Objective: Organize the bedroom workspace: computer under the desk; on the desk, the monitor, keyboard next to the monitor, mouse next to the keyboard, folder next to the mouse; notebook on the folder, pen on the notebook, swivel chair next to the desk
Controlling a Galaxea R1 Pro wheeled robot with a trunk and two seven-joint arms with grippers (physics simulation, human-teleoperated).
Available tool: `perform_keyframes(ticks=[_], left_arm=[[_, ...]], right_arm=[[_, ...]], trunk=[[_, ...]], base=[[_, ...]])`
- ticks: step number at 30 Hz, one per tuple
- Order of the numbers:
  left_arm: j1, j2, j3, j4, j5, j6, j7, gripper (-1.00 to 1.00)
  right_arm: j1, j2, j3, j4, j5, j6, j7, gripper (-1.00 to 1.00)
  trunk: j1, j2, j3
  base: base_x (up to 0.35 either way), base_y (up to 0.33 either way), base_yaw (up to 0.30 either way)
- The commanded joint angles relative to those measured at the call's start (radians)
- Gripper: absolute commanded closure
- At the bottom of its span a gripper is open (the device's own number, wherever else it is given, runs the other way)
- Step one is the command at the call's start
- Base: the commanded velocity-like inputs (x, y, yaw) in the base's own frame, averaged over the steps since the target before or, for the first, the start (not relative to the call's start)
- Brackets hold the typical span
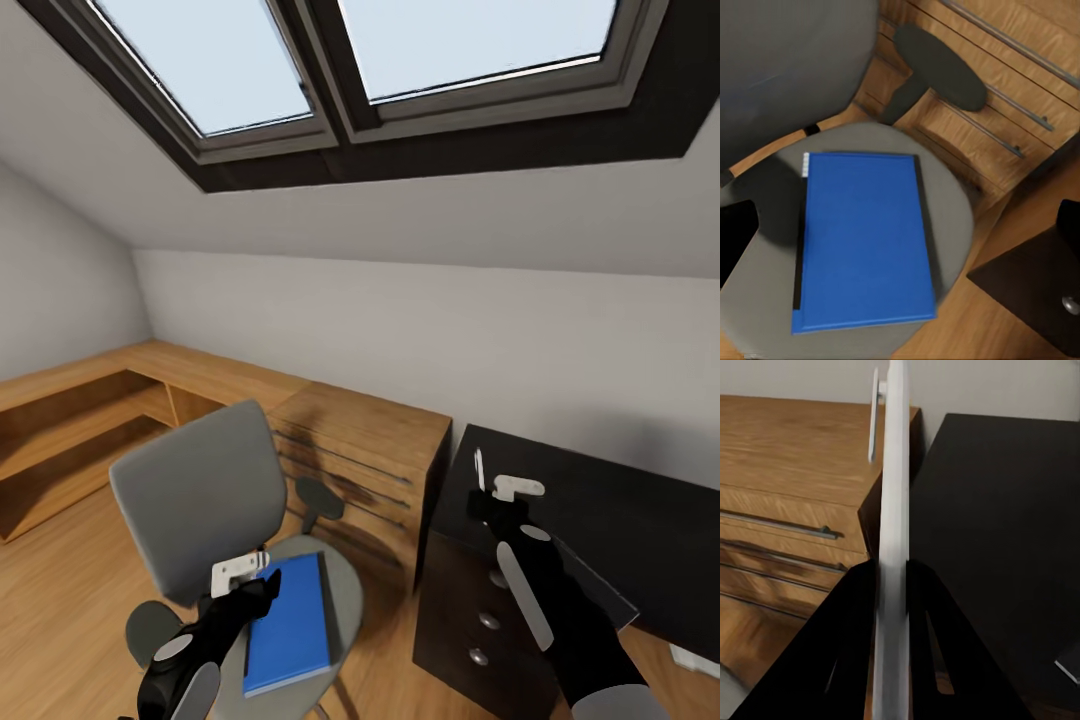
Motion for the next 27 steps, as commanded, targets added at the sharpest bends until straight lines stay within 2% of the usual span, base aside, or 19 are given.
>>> perform_keyframes(ticks=[1, 8, 11, 19, 27], left_arm=[[-0.001, 0.001, -0.003, -0.001, 0.010, 0.001, 0.010, -1.00], [-0.001, 0.001, -0.003, 0.000, 0.010, 0.003, 0.010, -1.00], [-0.001, 0.001, -0.003, 0.000, 0.009, 0.004, 0.010, -1.00], [-0.001, 0.001, -0.006, -0.001, 0.009, 0.004, 0.010, -1.00], [-0.001, 0.001, -0.022, -0.002, 0.008, 0.001, 0.010, -1.00]], right_arm=[[-0.001, -0.001, 0.004, -0.001, -0.012, 0.002, -0.010, 1.00], [-0.001, -0.001, 0.007, 0.013, -0.011, 0.003, -0.010, 1.00], [-0.001, -0.001, 0.005, 0.061, -0.011, 0.005, -0.010, 1.00], [-0.013, 0.000, 0.004, 0.236, -0.011, 0.004, -0.005, 1.00], [-0.041, 0.002, 0.005, 0.330, -0.011, -0.003, -0.003, 1.00]], trunk=[[0.001, -0.001, -0.001], [0.001, -0.001, -0.001], [0.001, -0.001, -0.001], [0.001, -0.001, -0.001], [0.001, -0.001, -0.001]], base=[[0.300, -0.075, 0.000], [0.306, -0.121, 0.000], [0.205, -0.133, 0.000], [0.040, -0.026, 0.000], [0.002, -0.001, 0.000]])
